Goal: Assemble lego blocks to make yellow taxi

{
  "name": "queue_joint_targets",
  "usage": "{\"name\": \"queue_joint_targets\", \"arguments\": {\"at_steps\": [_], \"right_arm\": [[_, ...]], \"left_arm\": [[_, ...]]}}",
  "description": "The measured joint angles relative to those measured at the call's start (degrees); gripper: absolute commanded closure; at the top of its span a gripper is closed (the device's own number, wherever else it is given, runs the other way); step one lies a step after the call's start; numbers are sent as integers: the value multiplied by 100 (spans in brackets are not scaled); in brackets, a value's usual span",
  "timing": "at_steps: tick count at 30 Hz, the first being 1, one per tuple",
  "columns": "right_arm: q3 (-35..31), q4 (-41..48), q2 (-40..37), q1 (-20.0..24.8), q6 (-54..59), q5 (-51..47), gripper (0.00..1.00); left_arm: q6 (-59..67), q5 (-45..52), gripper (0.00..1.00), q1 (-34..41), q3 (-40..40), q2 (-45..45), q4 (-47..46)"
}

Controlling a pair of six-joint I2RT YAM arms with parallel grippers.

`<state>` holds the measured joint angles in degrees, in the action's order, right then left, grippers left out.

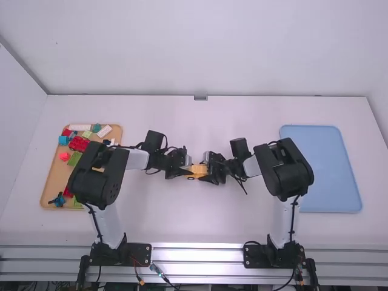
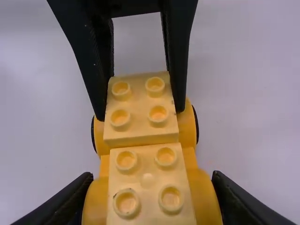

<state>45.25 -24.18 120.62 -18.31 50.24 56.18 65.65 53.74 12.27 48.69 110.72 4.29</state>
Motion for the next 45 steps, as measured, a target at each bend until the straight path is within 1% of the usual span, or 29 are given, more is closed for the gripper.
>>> {"name": "queue_joint_targets", "arguments": {"at_steps": [1,2,3,4,8,10,14,15,16,17,18,20,21,22,23,29,35,37,45], "right_arm": [[24,76,0,-2,44,-33,31],[28,94,0,-7,50,-42,31],[37,149,0,-15,79,-70,30],[44,175,0,-24,96,-94,30],[55,188,0,-24,129,-127,30],[55,188,0,-24,136,-131,30],[55,186,0,-22,138,-133,30],[55,184,0,-22,138,-131,30],[55,186,0,-22,138,-129,29],[55,186,0,-22,138,-131,29],[55,186,0,-22,138,-131,29],[55,184,0,-22,140,-129,27],[55,184,0,-22,133,-127,27],[55,186,0,-22,138,-131,27],[55,186,0,-22,140,-129,27],[55,186,0,-28,140,-131,27],[55,188,0,-26,140,-129,35],[55,186,0,-26,140,-127,40],[55,179,0,-26,160,-125,41]], "left_arm": [[39,17,43,0,-15,0,52],[37,20,39,2,-22,0,63],[33,22,9,13,-44,2,96],[11,15,1,17,-68,2,153],[-273,2,1,22,-101,2,365],[-356,0,1,22,-74,0,225],[-485,-4,1,-13,42,-166,-411],[-514,-15,7,-28,98,-308,-605],[-520,-20,11,-31,118,-363,-654],[-560,-22,34,-57,184,-531,-763],[-573,-22,40,-70,219,-599,-791],[-581,-22,73,-105,343,-791,-782],[-599,-22,78,-107,363,-824,-763],[-557,-17,90,-105,369,-848,-748],[-549,-22,98,-96,361,-848,-750],[-503,2,98,-90,229,-638,-474],[-546,199,98,-85,188,-221,-352],[-568,219,98,-85,188,-133,-398],[-570,234,98,-72,188,-105,-501]]}}
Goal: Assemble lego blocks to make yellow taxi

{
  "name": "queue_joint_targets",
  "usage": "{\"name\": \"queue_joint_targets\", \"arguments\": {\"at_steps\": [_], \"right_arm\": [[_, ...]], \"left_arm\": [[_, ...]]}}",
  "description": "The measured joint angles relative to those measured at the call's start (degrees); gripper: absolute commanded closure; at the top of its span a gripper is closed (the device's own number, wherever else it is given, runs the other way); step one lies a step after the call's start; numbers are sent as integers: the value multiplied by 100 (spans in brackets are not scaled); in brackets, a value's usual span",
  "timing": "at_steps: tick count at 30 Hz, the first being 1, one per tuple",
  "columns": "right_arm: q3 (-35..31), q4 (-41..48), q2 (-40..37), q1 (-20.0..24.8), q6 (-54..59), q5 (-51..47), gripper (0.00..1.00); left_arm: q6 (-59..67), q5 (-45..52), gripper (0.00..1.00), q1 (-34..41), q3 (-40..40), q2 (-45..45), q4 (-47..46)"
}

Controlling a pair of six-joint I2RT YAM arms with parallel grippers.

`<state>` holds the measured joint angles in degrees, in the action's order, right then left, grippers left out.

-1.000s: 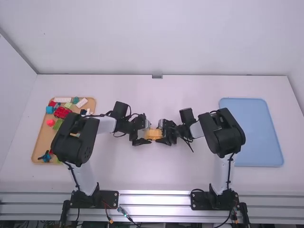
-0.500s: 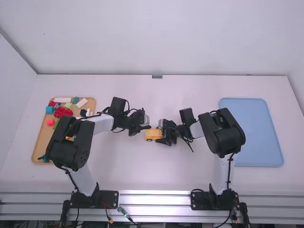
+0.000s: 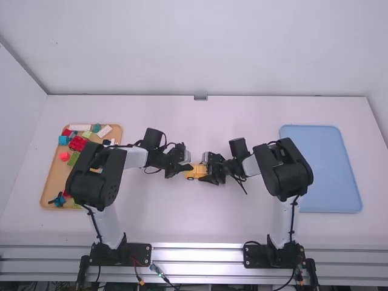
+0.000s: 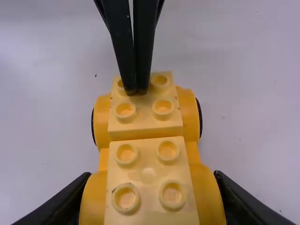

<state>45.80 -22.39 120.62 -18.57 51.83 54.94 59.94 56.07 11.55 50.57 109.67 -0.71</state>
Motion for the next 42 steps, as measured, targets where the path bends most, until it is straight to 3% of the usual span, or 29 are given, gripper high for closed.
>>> {"name": "queue_joint_targets", "arguments": {"at_steps": [24,37,42], "right_arm": [[0,-92,0,9,-81,-33,41],[0,-146,2,-2,-92,-35,40],[9,-162,0,9,-90,-63,39]], "left_arm": [[-629,-280,98,133,-439,-44,1029],[-256,-741,98,197,765,101,-1346],[247,-935,97,188,1722,138,-2767]]}}
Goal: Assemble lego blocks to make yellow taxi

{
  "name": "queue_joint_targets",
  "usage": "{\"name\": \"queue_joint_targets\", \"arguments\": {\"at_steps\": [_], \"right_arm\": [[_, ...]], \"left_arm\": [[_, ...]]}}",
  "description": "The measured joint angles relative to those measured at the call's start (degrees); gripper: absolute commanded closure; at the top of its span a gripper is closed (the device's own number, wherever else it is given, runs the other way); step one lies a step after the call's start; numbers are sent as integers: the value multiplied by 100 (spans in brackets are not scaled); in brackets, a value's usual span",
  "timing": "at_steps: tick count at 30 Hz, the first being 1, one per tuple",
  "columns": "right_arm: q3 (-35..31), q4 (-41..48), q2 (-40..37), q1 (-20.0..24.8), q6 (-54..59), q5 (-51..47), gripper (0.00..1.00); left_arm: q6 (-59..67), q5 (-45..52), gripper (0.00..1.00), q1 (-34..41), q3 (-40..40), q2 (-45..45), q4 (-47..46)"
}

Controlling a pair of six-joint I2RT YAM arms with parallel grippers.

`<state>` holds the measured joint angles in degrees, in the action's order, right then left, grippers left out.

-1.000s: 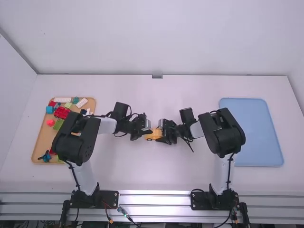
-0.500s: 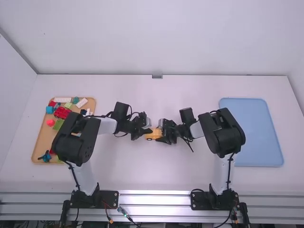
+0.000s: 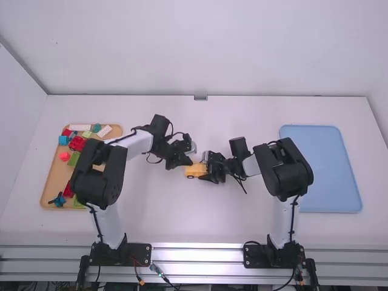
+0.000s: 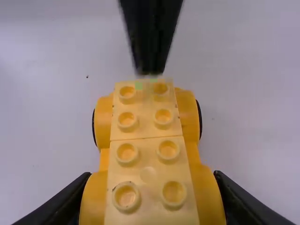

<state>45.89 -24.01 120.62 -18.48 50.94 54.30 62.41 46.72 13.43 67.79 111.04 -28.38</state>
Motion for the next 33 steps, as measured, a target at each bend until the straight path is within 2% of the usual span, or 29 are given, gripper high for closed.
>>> {"name": "queue_joint_targets", "arguments": {"at_steps": [1,2,3,5,8,10,12,17,20,24,28,33], "right_arm": [[2,4,2,0,2,-2,38],[2,2,0,0,2,-2,37],[2,4,0,0,4,-2,36],[2,2,0,2,4,-4,35],[2,4,2,0,2,-4,27],[2,9,0,0,-4,-7,7],[2,22,2,0,-2,-22,1],[7,63,-20,0,-208,-247,1],[35,533,-254,0,-289,-483,1],[33,1456,-874,0,-343,-1032,1],[33,2385,-1954,0,-372,-1840,1],[33,2697,-2697,-7,-389,-2439,1]], "left_arm": [[55,7,92,-7,90,0,-101],[208,22,72,-9,293,0,-306],[374,39,1,-20,643,0,-658],[483,37,1,-61,1021,0,-1034],[562,61,1,-201,1486,0,-1410],[621,76,1,-387,1797,0,-1674],[621,76,1,-560,1969,0,-1805],[149,76,1,-1117,2317,0,-1869],[-367,81,1,-1539,2461,0,-1838],[-1182,72,1,-2057,2472,0,-1690],[-2369,74,1,-2586,2472,0,-1547],[-3910,-219,1,-3141,2472,0,-1611]]}}
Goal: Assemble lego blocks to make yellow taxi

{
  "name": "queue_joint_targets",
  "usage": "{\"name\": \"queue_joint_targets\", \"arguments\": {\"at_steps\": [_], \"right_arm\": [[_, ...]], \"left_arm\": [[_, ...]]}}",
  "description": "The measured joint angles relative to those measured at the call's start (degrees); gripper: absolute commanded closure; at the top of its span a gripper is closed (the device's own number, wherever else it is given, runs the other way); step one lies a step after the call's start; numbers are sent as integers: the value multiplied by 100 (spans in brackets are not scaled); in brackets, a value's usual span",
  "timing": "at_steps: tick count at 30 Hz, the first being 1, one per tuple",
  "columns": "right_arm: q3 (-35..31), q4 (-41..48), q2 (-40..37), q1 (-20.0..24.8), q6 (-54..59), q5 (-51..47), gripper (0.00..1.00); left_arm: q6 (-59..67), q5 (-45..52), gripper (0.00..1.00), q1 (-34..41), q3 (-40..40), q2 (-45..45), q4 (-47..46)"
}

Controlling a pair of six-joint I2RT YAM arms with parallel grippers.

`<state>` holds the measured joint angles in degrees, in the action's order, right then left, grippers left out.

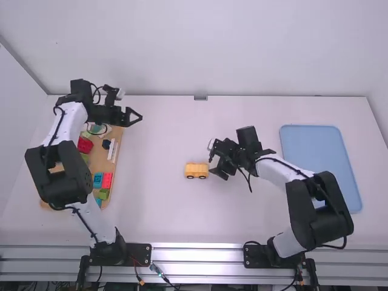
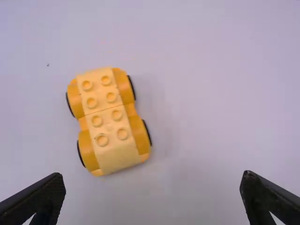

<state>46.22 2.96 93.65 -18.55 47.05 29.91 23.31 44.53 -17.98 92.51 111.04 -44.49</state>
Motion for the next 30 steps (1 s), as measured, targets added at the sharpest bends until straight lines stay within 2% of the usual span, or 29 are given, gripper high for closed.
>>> {"name": "queue_joint_targets", "arguments": {"at_steps": [3,4,6,14,25,30], "right_arm": [[2,-83,-192,-4,-17,-199,1],[2,-83,-192,-4,-17,-199,1],[2,-221,-201,-4,-20,-291,1],[0,-439,-201,-4,-20,-352,1],[2,-455,-201,-4,-22,-352,1],[0,-452,-201,-4,-11,-350,1]], "left_arm": [[-1104,-693,1,-391,0,0,-170],[-1104,-693,1,-391,0,0,-170],[-2037,-1394,1,-662,0,0,-210],[-4636,-3134,1,-1108,0,0,-933],[-7560,-4562,1,-1255,0,0,-1980],[-8231,-4793,1,-1279,0,0,-1952]]}}
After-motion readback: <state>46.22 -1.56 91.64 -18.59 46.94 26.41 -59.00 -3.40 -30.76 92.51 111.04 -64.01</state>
